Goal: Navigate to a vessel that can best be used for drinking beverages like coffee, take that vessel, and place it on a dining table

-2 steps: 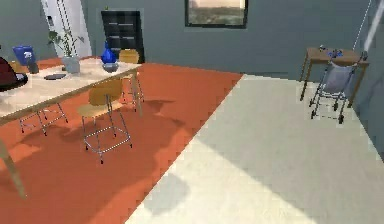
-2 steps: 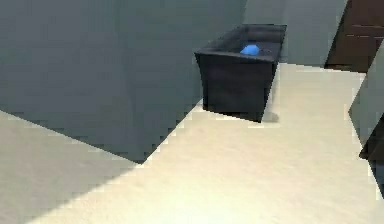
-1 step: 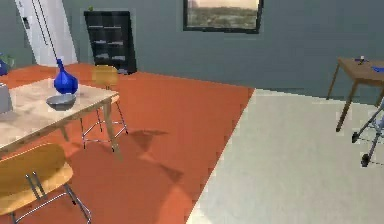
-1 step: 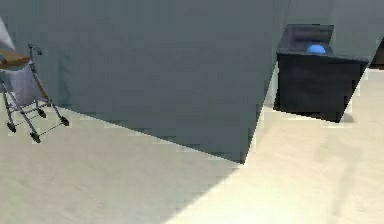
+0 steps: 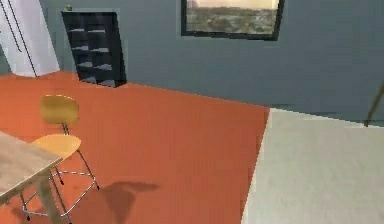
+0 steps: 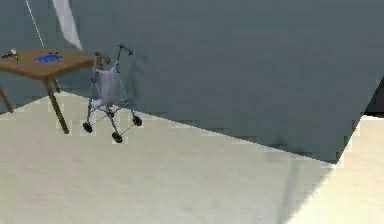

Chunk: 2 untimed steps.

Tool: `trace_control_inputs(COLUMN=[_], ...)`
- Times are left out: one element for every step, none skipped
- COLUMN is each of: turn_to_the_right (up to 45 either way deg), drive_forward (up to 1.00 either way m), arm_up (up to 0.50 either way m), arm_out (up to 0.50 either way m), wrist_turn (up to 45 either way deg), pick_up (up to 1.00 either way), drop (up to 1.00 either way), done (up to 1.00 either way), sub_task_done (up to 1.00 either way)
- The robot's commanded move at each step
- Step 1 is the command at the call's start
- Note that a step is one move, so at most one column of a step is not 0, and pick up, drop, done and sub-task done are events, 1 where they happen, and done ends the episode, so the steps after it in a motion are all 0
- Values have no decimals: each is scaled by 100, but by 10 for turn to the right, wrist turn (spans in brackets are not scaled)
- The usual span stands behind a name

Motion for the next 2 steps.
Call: trace_control_inputs(turn_to_the_right=[-90, 0], drive_forward=[0, 100], arm_up=[0, 0], arm_out=[0, 0], wrist_turn=[0, 0], pick_up=[0, 0], drop=[0, 0], done=[0, 0], sub_task_done=[0, 0])
